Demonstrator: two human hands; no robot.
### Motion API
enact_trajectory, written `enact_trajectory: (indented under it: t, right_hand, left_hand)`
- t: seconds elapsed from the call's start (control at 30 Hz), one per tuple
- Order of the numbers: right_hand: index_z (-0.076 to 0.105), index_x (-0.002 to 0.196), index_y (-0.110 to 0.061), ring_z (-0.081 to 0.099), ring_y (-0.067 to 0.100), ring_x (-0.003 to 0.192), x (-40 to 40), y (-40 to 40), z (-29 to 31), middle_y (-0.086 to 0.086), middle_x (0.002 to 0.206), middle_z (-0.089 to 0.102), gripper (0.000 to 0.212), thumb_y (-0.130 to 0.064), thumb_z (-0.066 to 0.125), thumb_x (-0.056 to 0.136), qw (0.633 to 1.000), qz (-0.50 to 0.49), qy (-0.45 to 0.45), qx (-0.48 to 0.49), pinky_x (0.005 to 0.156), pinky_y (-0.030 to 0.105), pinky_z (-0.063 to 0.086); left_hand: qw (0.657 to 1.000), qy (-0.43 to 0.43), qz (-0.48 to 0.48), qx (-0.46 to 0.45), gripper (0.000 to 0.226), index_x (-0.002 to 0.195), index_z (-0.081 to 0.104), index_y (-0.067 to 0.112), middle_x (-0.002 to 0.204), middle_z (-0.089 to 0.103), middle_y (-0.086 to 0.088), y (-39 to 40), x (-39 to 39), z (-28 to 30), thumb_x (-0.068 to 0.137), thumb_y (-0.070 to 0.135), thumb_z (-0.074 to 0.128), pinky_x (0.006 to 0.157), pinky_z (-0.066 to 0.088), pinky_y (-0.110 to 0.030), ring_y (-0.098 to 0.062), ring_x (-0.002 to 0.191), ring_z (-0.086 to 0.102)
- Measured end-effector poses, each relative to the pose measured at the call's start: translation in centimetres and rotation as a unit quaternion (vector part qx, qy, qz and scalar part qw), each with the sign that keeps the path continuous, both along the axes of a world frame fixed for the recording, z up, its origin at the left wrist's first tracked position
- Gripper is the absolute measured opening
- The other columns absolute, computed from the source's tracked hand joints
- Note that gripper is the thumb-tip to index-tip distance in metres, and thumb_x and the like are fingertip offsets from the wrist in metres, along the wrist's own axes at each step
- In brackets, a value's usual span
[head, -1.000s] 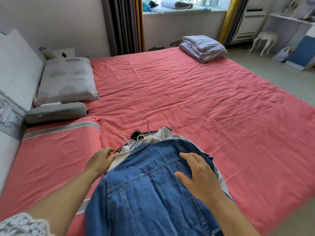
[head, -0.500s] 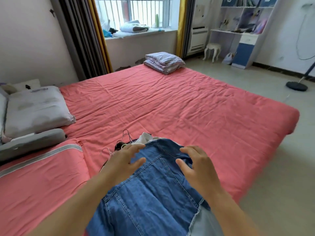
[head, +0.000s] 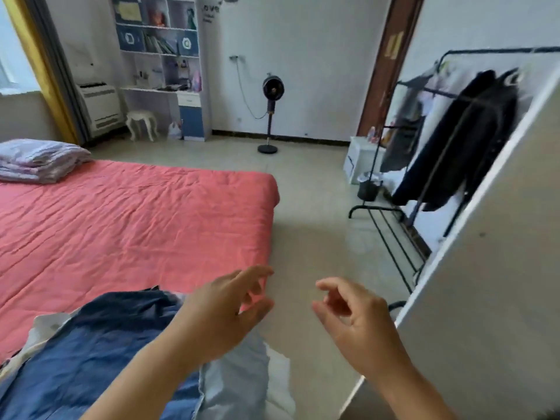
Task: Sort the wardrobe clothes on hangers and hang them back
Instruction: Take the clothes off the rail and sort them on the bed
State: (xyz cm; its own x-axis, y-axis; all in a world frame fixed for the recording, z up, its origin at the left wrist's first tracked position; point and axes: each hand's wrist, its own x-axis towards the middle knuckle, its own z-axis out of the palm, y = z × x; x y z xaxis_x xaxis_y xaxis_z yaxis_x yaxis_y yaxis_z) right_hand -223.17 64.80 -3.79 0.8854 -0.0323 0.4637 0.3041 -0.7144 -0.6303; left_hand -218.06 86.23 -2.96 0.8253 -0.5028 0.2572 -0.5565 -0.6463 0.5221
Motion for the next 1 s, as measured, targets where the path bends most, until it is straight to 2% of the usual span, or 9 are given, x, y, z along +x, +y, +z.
enact_trajectory:
  t: [0.07, 0.13, 0.23, 0.33, 0.47, 0.63, 0.73, 0.87, 1.0]
  right_hand:
    - [0.067, 0.091, -0.029, 0.059, 0.006, 0.069, -2.9, -3.8, 1.0, -0.009, 0.080, 0.061, 0.019, -0.036, 0.065, 0.073, 0.998, -0.066, -0.017, 0.005, 0.063, 0.014, 0.045]
    - [0.063, 0.089, -0.035, 0.059, 0.004, 0.068, -6.2, -7.5, 2.3, -0.012, 0.083, 0.061, 0.018, -0.034, 0.067, 0.072, 0.990, -0.136, -0.035, 0.010, 0.063, 0.010, 0.044]
    - [0.058, 0.091, -0.042, 0.059, 0.005, 0.069, -11.0, -12.5, 4.4, -0.013, 0.081, 0.061, 0.019, -0.044, 0.063, 0.072, 0.973, -0.224, -0.059, 0.003, 0.064, 0.009, 0.042]
    - [0.059, 0.095, -0.039, 0.059, 0.007, 0.074, -16.2, -17.4, 6.8, -0.011, 0.078, 0.061, 0.025, -0.030, 0.075, 0.078, 0.947, -0.310, -0.077, -0.020, 0.064, 0.011, 0.043]
    - [0.061, 0.101, -0.032, 0.059, 0.006, 0.079, -22.1, -22.9, 10.5, -0.012, 0.079, 0.062, 0.027, -0.023, 0.073, 0.078, 0.914, -0.392, -0.097, -0.050, 0.067, 0.014, 0.047]
    - [0.061, 0.101, -0.032, 0.057, 0.006, 0.083, -28.8, -29.8, 14.9, -0.013, 0.082, 0.062, 0.027, -0.025, 0.072, 0.078, 0.862, -0.479, -0.145, -0.077, 0.069, 0.014, 0.047]
    - [0.060, 0.102, -0.032, 0.057, 0.003, 0.082, -31.3, -33.7, 17.3, -0.013, 0.083, 0.062, 0.026, -0.028, 0.070, 0.078, 0.844, -0.506, -0.159, -0.084, 0.069, 0.012, 0.048]
    - [0.062, 0.101, -0.030, 0.056, 0.003, 0.080, -32.7, -38.6, 20.5, -0.010, 0.082, 0.063, 0.025, -0.026, 0.071, 0.078, 0.822, -0.528, -0.195, -0.083, 0.068, 0.007, 0.045]
    - [0.064, 0.107, -0.023, 0.057, 0.003, 0.074, -32.4, -43.0, 23.4, -0.010, 0.082, 0.062, 0.030, -0.028, 0.070, 0.078, 0.800, -0.551, -0.217, -0.090, 0.064, 0.013, 0.044]
  left_hand:
    - [0.998, -0.007, -0.068, -0.003, 0.063, 0.125, 0.047, 0.044, 0.090, 0.054, 0.029, -4.2, -0.5, 1.1, 0.071, 0.070, 0.028, 0.067, 0.042, -0.011, 0.007, 0.082, 0.055]
    - [0.991, -0.020, -0.135, -0.007, 0.058, 0.123, 0.047, 0.046, 0.088, 0.055, 0.029, -8.6, -1.3, 2.6, 0.073, 0.071, 0.031, 0.067, 0.046, -0.015, 0.007, 0.080, 0.056]
    - [0.971, -0.050, -0.234, -0.013, 0.058, 0.122, 0.044, 0.049, 0.090, 0.054, 0.031, -15.3, -3.3, 5.3, 0.072, 0.074, 0.030, 0.068, 0.049, -0.017, 0.007, 0.082, 0.056]
    - [0.944, -0.097, -0.316, -0.014, 0.050, 0.125, 0.042, 0.048, 0.091, 0.050, 0.031, -22.6, -5.9, 8.0, 0.081, 0.071, 0.037, 0.071, 0.047, -0.014, 0.007, 0.084, 0.055]
    - [0.908, -0.132, -0.396, -0.031, 0.040, 0.127, 0.042, 0.045, 0.094, 0.051, 0.027, -31.8, -9.5, 11.6, 0.089, 0.057, 0.045, 0.076, 0.049, -0.020, 0.003, 0.083, 0.058]
    - [0.885, -0.145, -0.438, -0.061, 0.038, 0.125, 0.047, 0.042, 0.099, 0.058, 0.020, -42.4, -13.1, 15.4, 0.089, 0.055, 0.047, 0.080, 0.052, -0.029, 0.000, 0.085, 0.060]
    - [0.876, -0.165, -0.446, -0.078, 0.038, 0.123, 0.050, 0.037, 0.101, 0.058, 0.019, -47.7, -14.6, 17.8, 0.088, 0.054, 0.048, 0.080, 0.052, -0.029, 0.000, 0.085, 0.059]
    - [0.866, -0.196, -0.444, -0.123, 0.041, 0.126, 0.052, 0.033, 0.109, 0.060, 0.012, -54.0, -16.2, 21.2, 0.088, 0.048, 0.054, 0.079, 0.052, -0.032, -0.008, 0.090, 0.059]
    - [0.851, -0.216, -0.454, -0.151, 0.044, 0.127, 0.052, 0.031, 0.112, 0.057, 0.013, -59.1, -17.9, 24.2, 0.088, 0.050, 0.054, 0.079, 0.052, -0.030, -0.004, 0.090, 0.058]
